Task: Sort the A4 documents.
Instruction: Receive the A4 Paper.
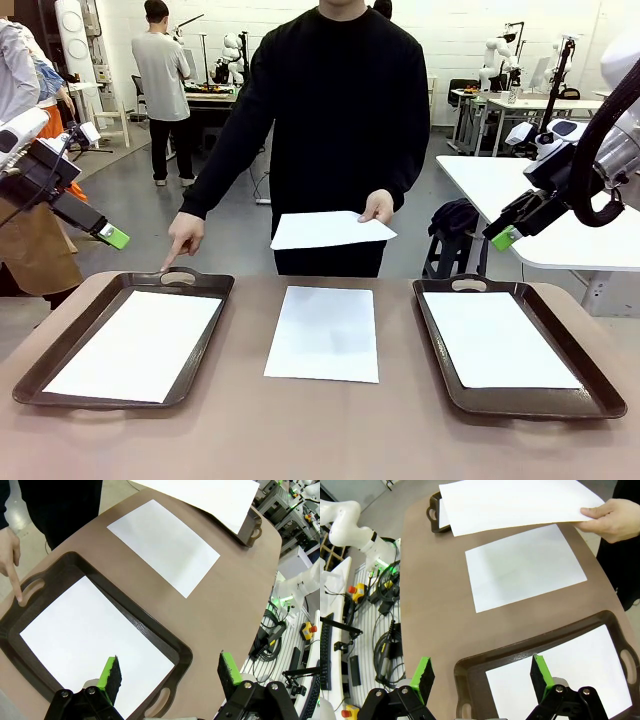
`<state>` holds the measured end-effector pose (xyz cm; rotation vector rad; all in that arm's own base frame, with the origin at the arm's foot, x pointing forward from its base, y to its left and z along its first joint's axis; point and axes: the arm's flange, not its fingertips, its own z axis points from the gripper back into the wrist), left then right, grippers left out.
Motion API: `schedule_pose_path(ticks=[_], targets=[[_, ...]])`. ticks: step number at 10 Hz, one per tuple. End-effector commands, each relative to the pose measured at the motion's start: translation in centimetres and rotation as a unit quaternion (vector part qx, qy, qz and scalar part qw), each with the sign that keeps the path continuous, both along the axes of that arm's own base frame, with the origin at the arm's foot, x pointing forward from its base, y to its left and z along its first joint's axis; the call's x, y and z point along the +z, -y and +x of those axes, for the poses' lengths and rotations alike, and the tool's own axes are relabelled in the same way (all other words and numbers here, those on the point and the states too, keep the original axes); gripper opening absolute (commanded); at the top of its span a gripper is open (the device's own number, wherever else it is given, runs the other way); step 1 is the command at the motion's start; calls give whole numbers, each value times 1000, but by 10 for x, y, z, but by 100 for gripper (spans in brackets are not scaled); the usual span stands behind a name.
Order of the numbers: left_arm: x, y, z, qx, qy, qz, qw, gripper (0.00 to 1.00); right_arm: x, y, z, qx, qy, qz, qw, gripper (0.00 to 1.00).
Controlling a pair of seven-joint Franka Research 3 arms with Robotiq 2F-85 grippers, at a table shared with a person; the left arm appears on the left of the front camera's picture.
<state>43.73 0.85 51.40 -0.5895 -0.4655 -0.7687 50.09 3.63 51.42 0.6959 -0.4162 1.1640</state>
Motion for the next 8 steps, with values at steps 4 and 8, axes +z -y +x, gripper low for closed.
schedule_pose_path(ticks=[4,8], targets=[[0,0,0,-5,2,0,1000,100,-1,-2,1,2,5,-2,1000,100],[-8,5,35,-20,-26,-84,996,100,-1,-2,1,2,5,-2,1000,100]])
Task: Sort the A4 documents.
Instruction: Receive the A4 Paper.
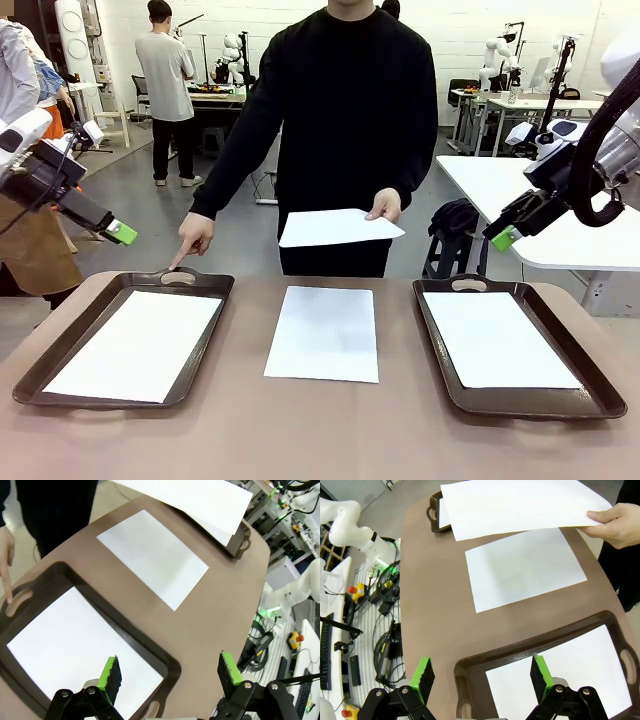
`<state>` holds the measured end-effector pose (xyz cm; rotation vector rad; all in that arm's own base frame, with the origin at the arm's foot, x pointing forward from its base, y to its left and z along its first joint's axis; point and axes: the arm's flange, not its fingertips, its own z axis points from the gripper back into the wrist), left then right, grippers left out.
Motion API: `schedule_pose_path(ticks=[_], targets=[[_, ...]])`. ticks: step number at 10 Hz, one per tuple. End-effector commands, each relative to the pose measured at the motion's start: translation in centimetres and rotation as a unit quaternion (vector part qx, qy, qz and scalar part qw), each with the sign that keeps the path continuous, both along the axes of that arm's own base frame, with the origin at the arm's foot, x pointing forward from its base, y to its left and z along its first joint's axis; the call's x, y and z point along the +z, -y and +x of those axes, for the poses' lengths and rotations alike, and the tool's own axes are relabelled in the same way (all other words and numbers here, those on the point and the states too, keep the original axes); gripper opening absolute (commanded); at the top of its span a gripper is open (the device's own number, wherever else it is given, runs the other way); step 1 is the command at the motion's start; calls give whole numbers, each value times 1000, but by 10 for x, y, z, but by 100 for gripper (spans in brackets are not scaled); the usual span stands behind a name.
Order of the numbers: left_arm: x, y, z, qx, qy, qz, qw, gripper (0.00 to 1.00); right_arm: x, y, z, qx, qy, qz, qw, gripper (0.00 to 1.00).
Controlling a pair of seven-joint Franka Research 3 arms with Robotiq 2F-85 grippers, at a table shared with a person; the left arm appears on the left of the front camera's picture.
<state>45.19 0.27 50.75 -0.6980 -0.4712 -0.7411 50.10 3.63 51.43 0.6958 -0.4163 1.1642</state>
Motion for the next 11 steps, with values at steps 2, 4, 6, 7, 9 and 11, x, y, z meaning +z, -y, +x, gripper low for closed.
schedule_pose_path(ticks=[2,4,6,7,9,11], targets=[[-13,9,53,-33,-44,-98,994,100,-1,-2,1,2,5,-2,1000,100],[-34,23,84,-27,-94,-173,980,100,-1,-2,1,2,5,-2,1000,100],[-67,42,109,1,-175,-251,952,100,-1,-2,1,2,5,-2,1000,100],[-77,54,117,14,-203,-245,948,100,-1,-2,1,2,5,-2,1000,100],[-97,84,131,27,-261,-254,931,100,-1,-2,1,2,5,-2,1000,100],[-109,110,142,44,-317,-255,913,100,-1,-2,1,2,5,-2,1000,100]])
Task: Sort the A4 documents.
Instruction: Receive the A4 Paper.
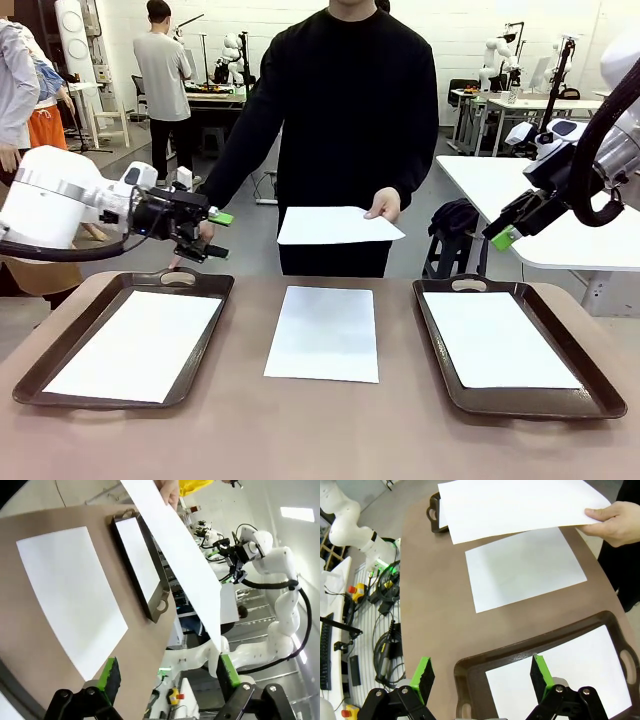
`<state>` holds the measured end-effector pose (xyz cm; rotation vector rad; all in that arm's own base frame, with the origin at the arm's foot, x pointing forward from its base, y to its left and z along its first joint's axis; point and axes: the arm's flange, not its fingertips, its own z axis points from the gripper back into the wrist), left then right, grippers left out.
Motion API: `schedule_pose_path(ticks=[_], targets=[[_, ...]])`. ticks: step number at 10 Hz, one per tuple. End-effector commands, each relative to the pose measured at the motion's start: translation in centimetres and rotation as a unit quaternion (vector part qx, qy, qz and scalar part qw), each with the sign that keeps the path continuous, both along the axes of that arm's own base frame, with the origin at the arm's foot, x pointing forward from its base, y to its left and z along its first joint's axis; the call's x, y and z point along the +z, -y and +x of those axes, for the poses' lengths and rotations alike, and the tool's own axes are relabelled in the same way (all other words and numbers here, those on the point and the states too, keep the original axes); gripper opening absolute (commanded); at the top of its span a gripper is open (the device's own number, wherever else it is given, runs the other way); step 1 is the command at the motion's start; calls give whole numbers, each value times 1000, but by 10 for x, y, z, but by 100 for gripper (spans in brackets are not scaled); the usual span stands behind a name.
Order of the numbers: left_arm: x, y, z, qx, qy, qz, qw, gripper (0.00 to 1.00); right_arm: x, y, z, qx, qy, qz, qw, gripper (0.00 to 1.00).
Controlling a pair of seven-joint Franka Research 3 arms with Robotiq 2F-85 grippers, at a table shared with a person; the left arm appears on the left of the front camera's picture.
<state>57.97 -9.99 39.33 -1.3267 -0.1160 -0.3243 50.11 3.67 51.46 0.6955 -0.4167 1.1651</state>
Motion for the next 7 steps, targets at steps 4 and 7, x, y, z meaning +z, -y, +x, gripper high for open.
schedule_pose_path(ticks=[4,7], targets=[[-12,42,34,48,-76,-41,995,100,-1,-1,0,2,5,-2,1000,100],[-20,68,45,54,-91,-70,992,100,-1,-1,0,2,5,-2,1000,100]])
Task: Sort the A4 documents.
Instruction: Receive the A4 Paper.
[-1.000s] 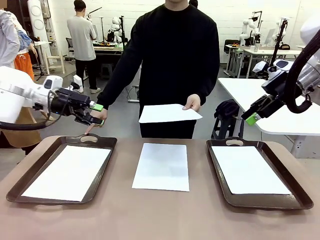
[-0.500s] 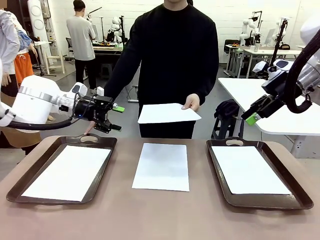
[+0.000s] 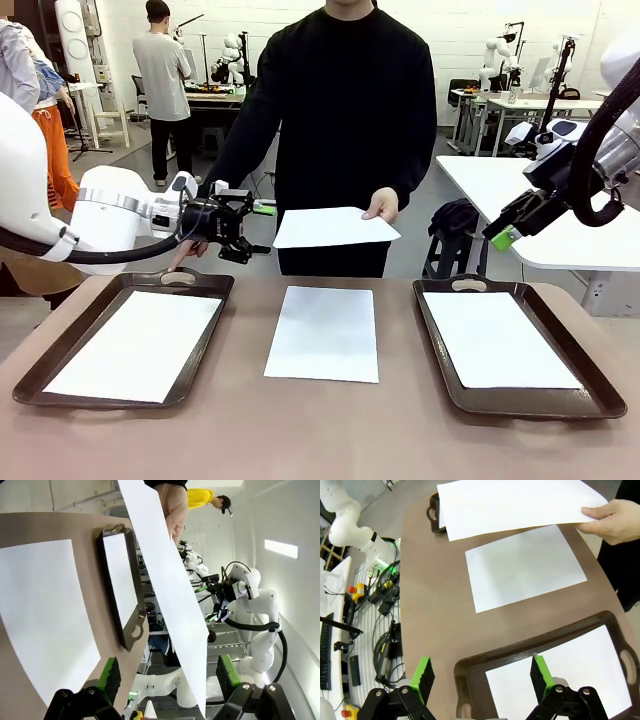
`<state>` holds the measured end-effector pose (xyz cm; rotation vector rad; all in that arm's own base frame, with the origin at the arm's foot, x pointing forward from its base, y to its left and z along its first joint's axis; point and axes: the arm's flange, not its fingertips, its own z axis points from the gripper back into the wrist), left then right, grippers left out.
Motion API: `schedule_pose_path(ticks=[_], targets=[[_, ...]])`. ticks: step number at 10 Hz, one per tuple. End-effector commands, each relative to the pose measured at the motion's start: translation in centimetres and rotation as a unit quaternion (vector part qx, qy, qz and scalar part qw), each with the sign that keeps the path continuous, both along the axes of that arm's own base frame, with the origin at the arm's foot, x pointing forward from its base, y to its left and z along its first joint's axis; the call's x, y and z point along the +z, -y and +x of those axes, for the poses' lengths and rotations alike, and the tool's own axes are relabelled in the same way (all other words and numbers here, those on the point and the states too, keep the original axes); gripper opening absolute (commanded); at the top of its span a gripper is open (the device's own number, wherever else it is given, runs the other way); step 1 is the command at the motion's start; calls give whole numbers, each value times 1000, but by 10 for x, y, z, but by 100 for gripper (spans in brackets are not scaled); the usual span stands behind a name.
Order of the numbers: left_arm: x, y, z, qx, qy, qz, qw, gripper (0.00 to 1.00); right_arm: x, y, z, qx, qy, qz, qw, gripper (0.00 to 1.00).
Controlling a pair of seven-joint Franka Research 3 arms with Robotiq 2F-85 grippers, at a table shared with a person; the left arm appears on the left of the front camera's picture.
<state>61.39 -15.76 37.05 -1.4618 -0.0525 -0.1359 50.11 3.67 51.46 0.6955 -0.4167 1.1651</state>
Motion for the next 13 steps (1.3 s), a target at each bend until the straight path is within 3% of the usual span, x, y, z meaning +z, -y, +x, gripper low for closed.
schedule_pose_path(ticks=[1,9,10,11,12,13], targets=[[0,17,13,14,-10,-11,1000,100,-1,-1,0,2,5,-2,1000,100],[-10,47,25,17,-39,-50,998,100,-1,-1,0,2,5,-2,1000,100],[-12,48,24,14,-27,-63,998,100,-1,-1,0,2,5,-2,1000,100],[-13,48,22,18,-24,-66,997,82,-1,-1,0,2,5,-2,1000,100],[-13,48,21,19,-26,-70,997,81,-1,-1,0,2,5,-2,1000,100],[-15,48,20,18,-30,-73,997,63,-1,-1,0,2,5,-2,1000,100]])
